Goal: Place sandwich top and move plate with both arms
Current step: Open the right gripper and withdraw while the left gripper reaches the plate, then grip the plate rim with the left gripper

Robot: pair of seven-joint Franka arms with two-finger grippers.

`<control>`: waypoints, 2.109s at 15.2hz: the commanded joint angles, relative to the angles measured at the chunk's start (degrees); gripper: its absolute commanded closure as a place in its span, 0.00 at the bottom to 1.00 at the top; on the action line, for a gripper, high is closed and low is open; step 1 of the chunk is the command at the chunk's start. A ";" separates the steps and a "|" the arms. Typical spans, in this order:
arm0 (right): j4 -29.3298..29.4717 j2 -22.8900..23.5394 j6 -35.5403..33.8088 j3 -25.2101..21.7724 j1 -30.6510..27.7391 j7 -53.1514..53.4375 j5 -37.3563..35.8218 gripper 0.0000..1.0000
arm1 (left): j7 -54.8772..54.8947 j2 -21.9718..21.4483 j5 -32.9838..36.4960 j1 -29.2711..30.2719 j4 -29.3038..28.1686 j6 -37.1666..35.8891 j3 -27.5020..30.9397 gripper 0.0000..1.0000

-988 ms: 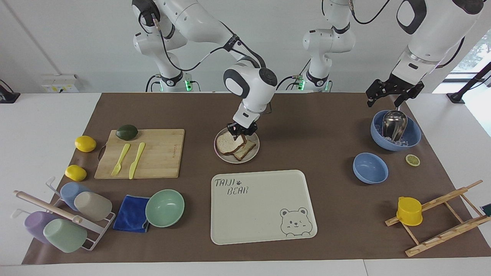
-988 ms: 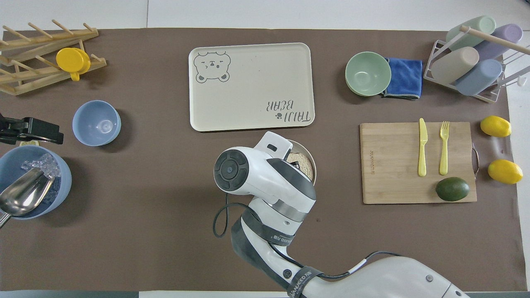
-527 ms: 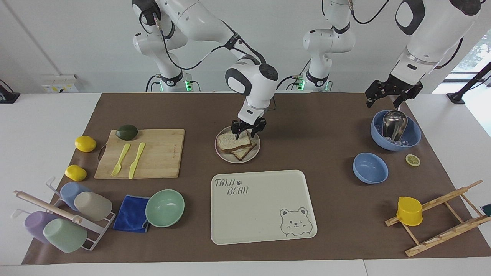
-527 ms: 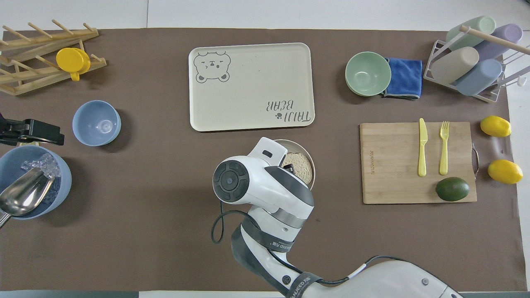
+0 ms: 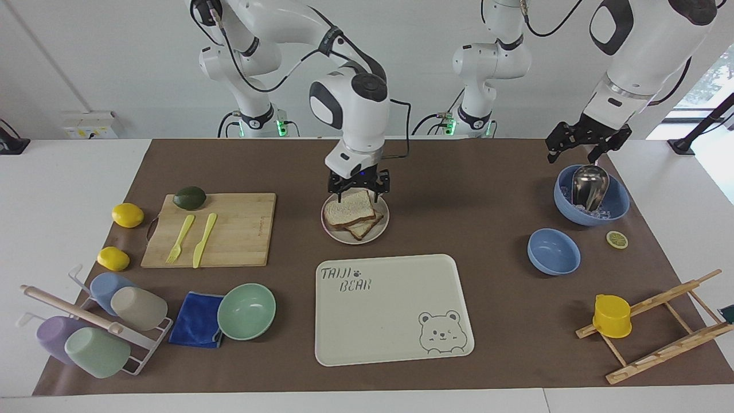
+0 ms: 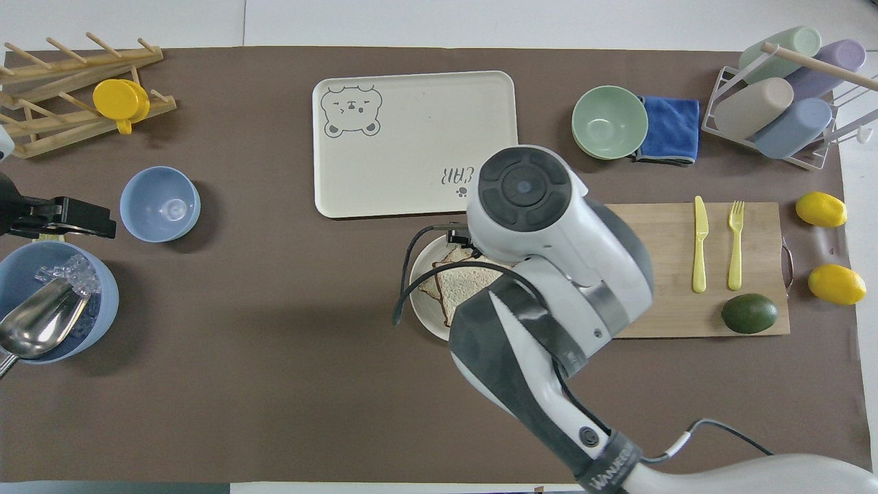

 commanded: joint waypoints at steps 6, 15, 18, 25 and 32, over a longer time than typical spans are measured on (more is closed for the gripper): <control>8.00 -6.71 -18.03 -15.39 -7.05 -24.58 10.36 0.00 | -18.73 6.64 -7.11 -15.21 -10.20 20.49 0.34 0.00; 5.27 -8.03 -18.99 -25.86 -2.47 -36.11 6.93 0.00 | -21.76 11.49 -14.31 -26.49 -20.58 39.95 0.26 0.00; 5.81 -8.38 -20.41 -28.95 -1.25 -39.72 7.81 0.00 | -21.76 14.13 -16.34 -29.39 -20.58 42.68 0.25 0.00; 1.43 -11.44 -21.03 -30.97 -1.15 -43.41 7.28 0.00 | -21.84 14.31 -17.31 -32.74 -20.93 41.89 0.25 0.02; 1.15 -10.58 -14.17 -31.84 -0.62 -43.85 6.67 0.00 | -21.23 15.37 -20.82 -32.56 -21.28 42.33 0.25 0.08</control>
